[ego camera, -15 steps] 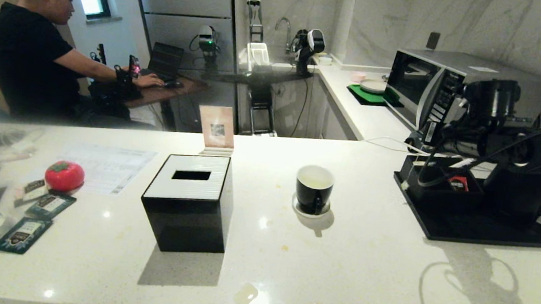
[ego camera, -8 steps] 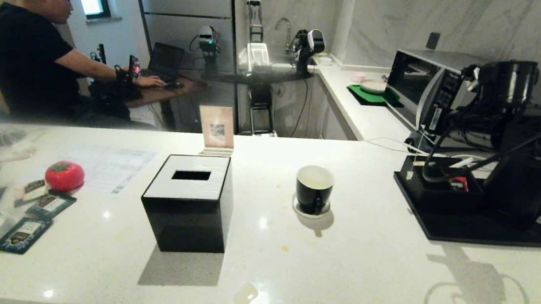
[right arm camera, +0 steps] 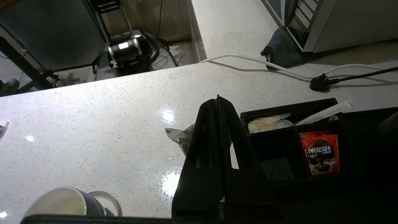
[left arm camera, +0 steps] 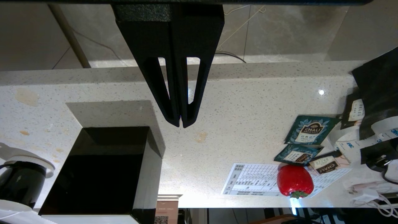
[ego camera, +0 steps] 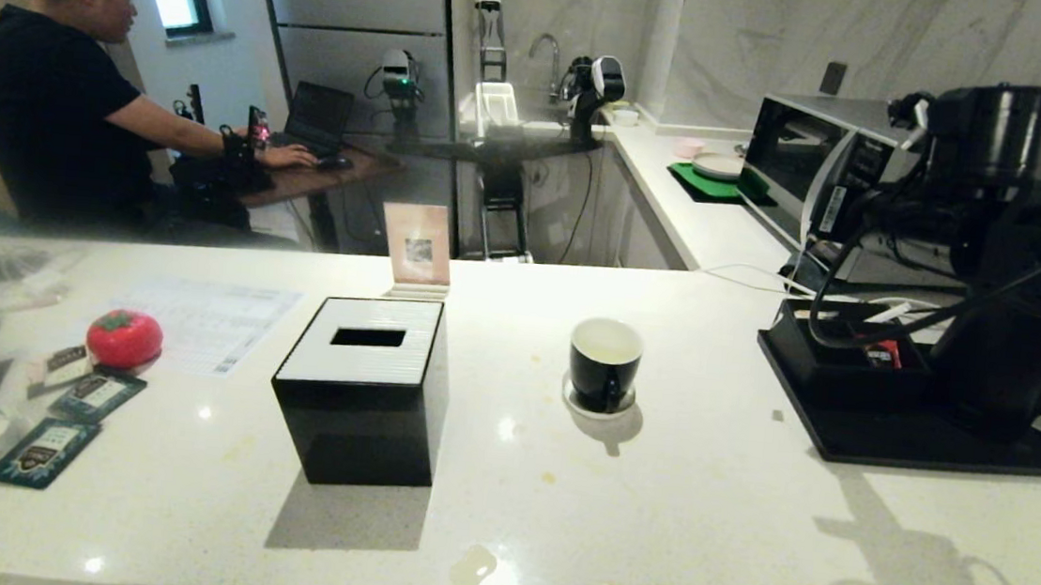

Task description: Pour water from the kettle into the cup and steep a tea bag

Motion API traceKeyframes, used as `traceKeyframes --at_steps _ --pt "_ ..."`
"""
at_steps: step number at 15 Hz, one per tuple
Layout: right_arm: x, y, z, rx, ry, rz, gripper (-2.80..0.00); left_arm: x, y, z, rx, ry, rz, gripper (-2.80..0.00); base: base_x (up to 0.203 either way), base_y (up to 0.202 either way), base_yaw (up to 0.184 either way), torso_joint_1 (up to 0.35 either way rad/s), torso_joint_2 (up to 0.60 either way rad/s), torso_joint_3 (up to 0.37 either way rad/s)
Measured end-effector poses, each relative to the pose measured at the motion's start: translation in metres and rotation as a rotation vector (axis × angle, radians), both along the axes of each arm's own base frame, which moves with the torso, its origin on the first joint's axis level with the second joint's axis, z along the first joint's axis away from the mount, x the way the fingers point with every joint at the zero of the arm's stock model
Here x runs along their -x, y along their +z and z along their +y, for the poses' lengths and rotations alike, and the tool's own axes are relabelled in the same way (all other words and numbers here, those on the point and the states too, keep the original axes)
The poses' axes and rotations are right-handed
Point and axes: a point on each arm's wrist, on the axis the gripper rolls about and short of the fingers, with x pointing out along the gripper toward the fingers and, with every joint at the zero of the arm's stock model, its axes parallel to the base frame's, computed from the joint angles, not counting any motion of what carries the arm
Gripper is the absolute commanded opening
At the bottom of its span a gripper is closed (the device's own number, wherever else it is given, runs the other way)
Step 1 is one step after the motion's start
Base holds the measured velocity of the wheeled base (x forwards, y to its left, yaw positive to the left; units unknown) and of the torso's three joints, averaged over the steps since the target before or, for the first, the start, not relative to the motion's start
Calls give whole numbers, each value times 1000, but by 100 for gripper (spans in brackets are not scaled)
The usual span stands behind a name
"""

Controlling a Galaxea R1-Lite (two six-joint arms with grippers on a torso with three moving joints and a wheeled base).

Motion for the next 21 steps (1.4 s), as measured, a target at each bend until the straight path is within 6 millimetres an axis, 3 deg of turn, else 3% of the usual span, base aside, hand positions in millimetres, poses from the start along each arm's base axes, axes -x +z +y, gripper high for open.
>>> traceKeyframes --at_steps 21 --pt "44 32 58 -23 178 -77 -280 0 0 0 -7 -11 0 -280 0 0 0 0 0 0"
